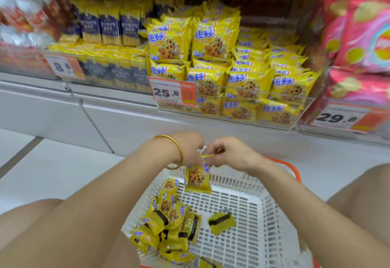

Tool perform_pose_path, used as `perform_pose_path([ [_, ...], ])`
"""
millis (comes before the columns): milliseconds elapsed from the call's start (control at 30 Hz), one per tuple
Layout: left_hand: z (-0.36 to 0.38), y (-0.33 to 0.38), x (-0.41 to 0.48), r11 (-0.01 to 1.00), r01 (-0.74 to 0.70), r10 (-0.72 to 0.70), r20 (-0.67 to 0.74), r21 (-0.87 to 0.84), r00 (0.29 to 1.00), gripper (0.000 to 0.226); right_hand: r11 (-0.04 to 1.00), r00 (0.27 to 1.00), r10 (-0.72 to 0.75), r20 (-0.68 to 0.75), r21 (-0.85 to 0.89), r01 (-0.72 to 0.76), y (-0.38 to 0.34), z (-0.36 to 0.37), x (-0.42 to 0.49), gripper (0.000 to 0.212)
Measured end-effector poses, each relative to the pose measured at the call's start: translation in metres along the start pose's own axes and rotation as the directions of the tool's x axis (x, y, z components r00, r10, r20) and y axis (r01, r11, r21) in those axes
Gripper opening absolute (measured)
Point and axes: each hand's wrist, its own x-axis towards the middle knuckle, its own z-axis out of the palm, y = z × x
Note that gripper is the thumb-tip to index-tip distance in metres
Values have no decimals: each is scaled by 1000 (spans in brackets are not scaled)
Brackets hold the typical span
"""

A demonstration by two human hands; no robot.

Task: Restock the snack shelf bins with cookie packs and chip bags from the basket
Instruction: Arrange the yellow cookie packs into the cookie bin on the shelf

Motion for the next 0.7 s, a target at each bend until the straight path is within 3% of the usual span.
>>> perform_pose_path([
  [100,-27,-2,-5,989,-62,32,-214,-137,976,26,991,980,-74,-187,98,93,-30,-32,-13,14],
  [167,-46,-2,-13,925,-144,19,-337,-350,941,21,965,948,-125,-293,185,184,-50,-47,-21,14],
  [267,-68,2,-26,648,-370,-53,-525,-665,850,17,961,901,-155,-405,151,233,-76,-61,-33,38],
  [367,-81,7,-27,424,-556,-193,-671,-715,716,12,956,798,-266,-541,-40,292,-100,-73,-35,45],
  [400,-84,6,-24,424,-581,-264,-708,-695,655,16,946,745,-310,-591,-112,305,-107,-79,-31,44],
  [467,-85,-1,-13,567,-529,-399,-772,-632,495,29,925,666,-377,-644,-237,296,-120,-94,-17,41],
  [533,-84,-10,-6,760,-392,-407,-849,-519,338,33,908,658,-417,-627,-319,272,-128,-107,1,39],
  [567,-82,-14,-3,830,-331,-361,-885,-448,292,31,899,674,-426,-603,-370,237,-129,-110,12,39],
  [600,-81,-17,1,879,-285,-306,-911,-381,275,29,884,690,-431,-581,-426,193,-129,-111,22,39],
  [700,-76,-22,10,952,-194,-171,-936,-238,309,31,854,686,-440,-580,-506,119,-124,-104,38,42],
])
